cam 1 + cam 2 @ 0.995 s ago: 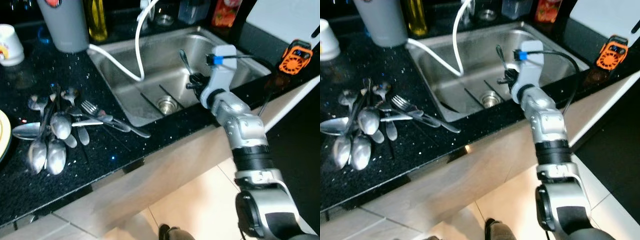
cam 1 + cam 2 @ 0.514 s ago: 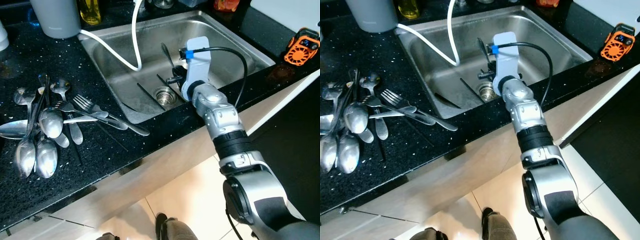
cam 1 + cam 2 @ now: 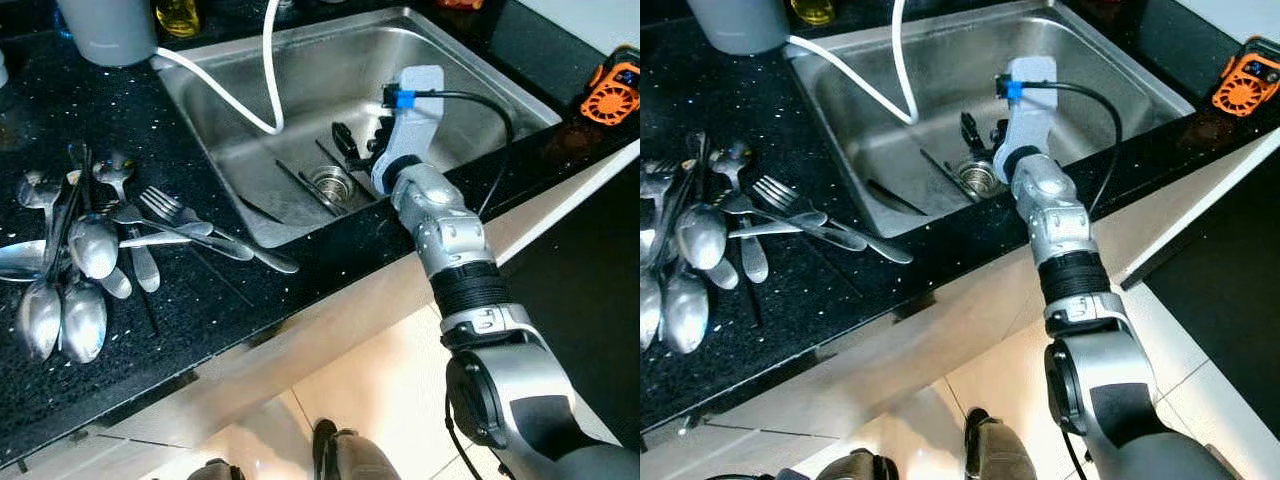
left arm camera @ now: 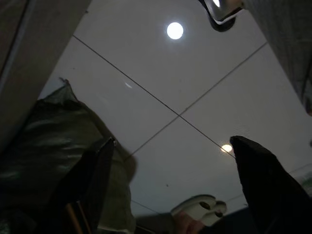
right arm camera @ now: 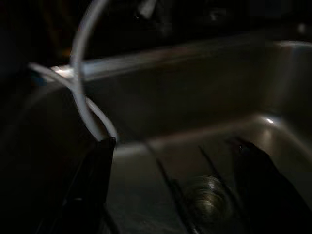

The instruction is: Kitchen organization

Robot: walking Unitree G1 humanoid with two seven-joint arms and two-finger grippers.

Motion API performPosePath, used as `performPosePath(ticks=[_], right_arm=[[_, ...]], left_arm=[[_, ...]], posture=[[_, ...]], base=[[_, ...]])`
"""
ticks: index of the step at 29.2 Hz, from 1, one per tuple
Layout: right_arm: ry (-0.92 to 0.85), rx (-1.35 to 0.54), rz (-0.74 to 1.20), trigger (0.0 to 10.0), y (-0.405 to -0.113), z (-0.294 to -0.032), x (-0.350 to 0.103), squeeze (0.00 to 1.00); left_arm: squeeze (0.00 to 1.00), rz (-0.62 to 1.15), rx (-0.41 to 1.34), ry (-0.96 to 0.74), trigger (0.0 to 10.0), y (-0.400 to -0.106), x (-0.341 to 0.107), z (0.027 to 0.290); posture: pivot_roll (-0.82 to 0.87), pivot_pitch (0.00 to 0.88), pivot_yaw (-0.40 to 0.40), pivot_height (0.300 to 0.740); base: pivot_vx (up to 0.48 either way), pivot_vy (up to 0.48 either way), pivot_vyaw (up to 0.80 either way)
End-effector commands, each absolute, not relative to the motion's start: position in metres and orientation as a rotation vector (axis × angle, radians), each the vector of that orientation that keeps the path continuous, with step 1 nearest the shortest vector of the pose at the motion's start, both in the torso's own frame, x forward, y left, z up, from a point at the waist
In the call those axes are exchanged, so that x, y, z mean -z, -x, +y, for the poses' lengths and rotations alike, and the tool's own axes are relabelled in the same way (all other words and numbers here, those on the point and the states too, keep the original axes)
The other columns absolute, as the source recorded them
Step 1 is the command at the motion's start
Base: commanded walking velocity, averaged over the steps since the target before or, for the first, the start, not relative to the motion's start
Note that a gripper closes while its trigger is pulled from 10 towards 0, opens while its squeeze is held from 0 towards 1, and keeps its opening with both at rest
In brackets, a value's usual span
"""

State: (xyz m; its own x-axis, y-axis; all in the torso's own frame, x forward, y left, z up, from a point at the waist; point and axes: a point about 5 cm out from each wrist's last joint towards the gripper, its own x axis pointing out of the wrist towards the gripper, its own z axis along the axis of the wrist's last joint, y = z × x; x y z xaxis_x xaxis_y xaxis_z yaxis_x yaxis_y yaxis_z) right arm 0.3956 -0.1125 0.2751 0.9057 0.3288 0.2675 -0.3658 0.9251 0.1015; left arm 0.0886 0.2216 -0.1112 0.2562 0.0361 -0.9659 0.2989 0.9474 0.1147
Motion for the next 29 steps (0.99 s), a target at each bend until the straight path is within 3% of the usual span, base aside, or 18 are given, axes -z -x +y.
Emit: performPosePath(ticks=[1,3,10,15,19,29], right_arm=[[-0.228,-0.431,-0.336,10.0,-0.386,-0.116,-0.285,0.00],[-0.317,-0.532,-0.393,10.0,-0.376,-0.116,-0.291,0.00],[-0.355,-0.636,-0.445,10.0,-0.363,-0.111,-0.297,0.00],[-0.267,-0.862,-0.472,10.0,-0.340,-0.091,-0.295,0.00],[-0.204,-0.937,-0.450,10.0,-0.331,-0.084,-0.290,0.00],[-0.113,-1.014,-0.426,10.0,-0.325,-0.089,-0.286,0.00]], left_arm=[[0.00,1.333,0.229,-0.284,10.0,-0.083,0.115,0.209],[0.00,1.318,0.227,-0.283,10.0,-0.092,0.113,0.207],[0.00,1.305,0.228,-0.280,10.0,-0.100,0.112,0.204],[0.00,1.306,0.230,-0.292,10.0,-0.104,0.111,0.206],[0.00,1.308,0.219,-0.301,10.0,-0.105,0.110,0.209],[0.00,1.310,0.195,-0.305,10.0,-0.107,0.108,0.217]], posture=[[0.00,0.194,-0.071,0.740],[0.01,0.163,-0.069,0.740],[0.01,0.124,-0.057,0.740],[0.01,0.107,-0.051,0.740],[0.02,0.100,-0.052,0.740],[0.04,0.084,-0.047,0.740]], base=[[0.000,0.000,0.00],[0.000,0.000,0.22],[0.000,0.000,0.72],[0.000,0.000,0.76],[0.000,0.000,0.69],[0.000,0.000,0.00]])
